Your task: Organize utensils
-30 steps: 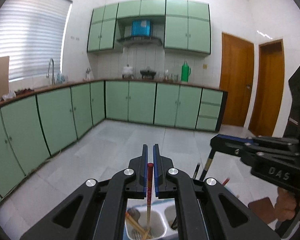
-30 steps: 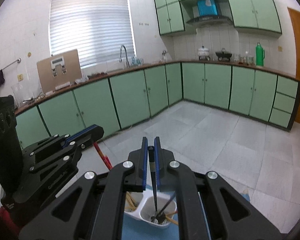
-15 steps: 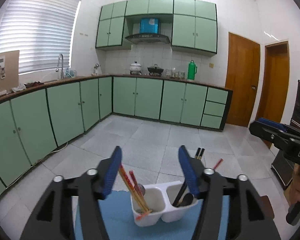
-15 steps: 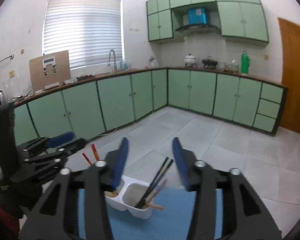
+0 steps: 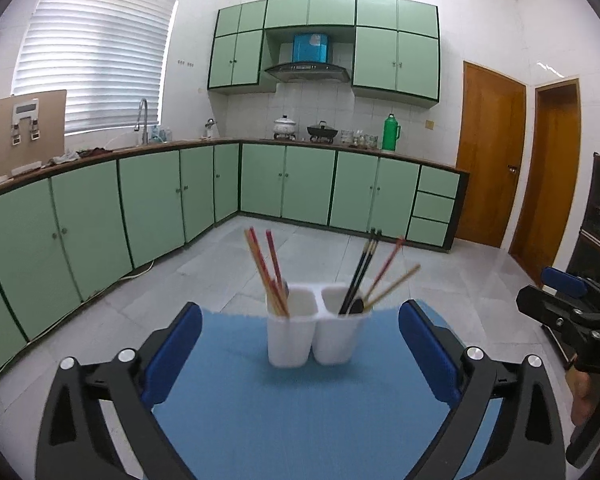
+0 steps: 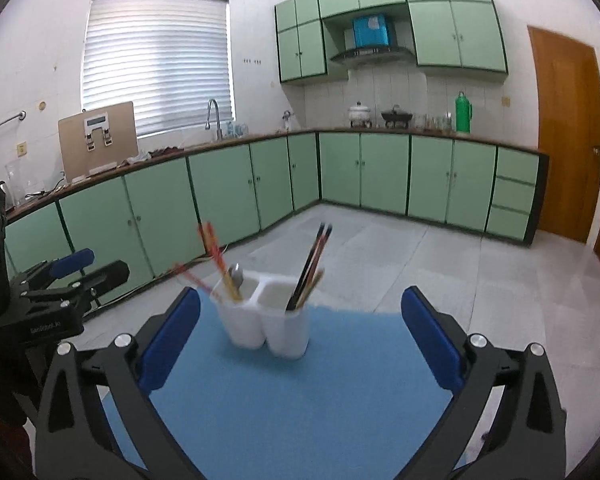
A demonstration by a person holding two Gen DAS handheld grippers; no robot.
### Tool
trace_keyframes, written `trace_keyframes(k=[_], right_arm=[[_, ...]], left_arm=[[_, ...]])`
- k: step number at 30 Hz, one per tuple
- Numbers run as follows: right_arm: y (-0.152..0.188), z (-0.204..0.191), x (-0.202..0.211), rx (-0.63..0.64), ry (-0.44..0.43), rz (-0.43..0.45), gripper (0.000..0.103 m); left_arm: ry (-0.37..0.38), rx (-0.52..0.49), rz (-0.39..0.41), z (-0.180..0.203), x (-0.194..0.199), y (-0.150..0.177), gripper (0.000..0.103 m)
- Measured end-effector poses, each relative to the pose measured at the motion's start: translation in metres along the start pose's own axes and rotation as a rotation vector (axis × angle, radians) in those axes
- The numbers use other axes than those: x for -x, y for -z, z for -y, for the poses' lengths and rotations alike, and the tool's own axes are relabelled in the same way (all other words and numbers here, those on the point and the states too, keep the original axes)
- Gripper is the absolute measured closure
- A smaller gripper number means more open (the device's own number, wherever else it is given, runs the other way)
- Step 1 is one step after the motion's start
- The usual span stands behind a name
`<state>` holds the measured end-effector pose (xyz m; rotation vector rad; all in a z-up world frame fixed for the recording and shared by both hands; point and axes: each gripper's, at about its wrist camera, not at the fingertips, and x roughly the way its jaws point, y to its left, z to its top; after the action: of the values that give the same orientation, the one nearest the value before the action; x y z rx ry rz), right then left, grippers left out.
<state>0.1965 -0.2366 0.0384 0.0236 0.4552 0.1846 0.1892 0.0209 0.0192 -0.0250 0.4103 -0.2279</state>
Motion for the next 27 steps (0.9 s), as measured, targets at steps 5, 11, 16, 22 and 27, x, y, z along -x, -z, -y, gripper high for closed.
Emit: trace_keyframes(k=[5, 11, 16, 22, 27], right_arm=[[0.020, -0.010, 0.020, -0.003, -0.010, -0.017, 0.005], [0.027, -0.024, 0.043, 0.001, -0.030, 0.000, 0.005], [0.024, -0.031, 0.062, 0.017, -0.039, 0.027, 0.005], [0.018, -0.041, 0.080, 0.046, -0.043, 0.054, 0.005], [0.015, -0.048, 0.094, 0.068, -0.046, 0.079, 0.005]], left_arm=[[-0.019, -0.015, -0.001, 0.007, 0.025, 0.017, 0.006], [-0.014, -0.014, 0.008, 0.010, 0.051, 0.025, 0.006], [-0.015, -0.015, 0.034, 0.014, 0.070, 0.022, 0.006], [-0.026, -0.023, 0.073, 0.019, 0.091, 0.016, 0.006], [-0.027, -0.028, 0.099, 0.024, 0.105, 0.012, 0.006]])
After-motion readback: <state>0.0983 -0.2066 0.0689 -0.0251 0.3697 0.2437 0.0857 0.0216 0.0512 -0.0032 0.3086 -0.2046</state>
